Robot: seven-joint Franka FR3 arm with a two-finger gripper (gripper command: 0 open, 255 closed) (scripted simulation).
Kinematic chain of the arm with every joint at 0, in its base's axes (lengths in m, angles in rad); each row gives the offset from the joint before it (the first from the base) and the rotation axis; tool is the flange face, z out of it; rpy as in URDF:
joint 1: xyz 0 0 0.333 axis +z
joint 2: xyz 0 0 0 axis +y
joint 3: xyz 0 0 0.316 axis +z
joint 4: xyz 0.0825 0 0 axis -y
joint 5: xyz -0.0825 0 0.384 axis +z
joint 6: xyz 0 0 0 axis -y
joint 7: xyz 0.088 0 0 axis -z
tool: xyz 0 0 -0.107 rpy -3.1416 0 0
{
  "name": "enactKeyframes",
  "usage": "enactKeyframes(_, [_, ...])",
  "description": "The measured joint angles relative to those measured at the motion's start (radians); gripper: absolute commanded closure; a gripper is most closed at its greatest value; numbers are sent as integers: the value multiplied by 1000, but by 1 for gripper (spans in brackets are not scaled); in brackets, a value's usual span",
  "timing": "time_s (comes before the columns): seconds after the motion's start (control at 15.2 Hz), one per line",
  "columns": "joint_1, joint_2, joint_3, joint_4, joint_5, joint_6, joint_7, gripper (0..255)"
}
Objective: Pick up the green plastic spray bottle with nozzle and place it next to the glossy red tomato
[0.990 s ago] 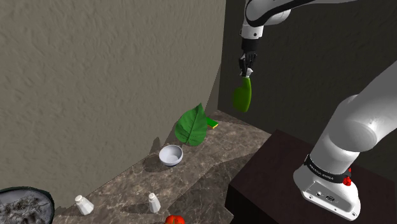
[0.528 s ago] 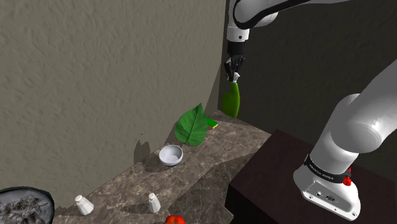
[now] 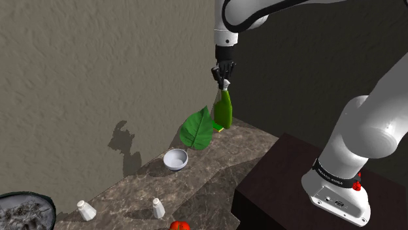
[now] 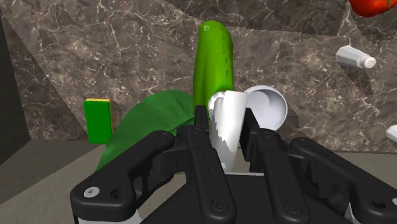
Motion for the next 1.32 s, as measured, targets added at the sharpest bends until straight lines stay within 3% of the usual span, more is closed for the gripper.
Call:
enactKeyframes(0.59, [88, 143, 125, 157, 10, -10, 210, 255])
enactKeyframes(1.32, [212, 429, 232, 504, -56, -76, 455, 255])
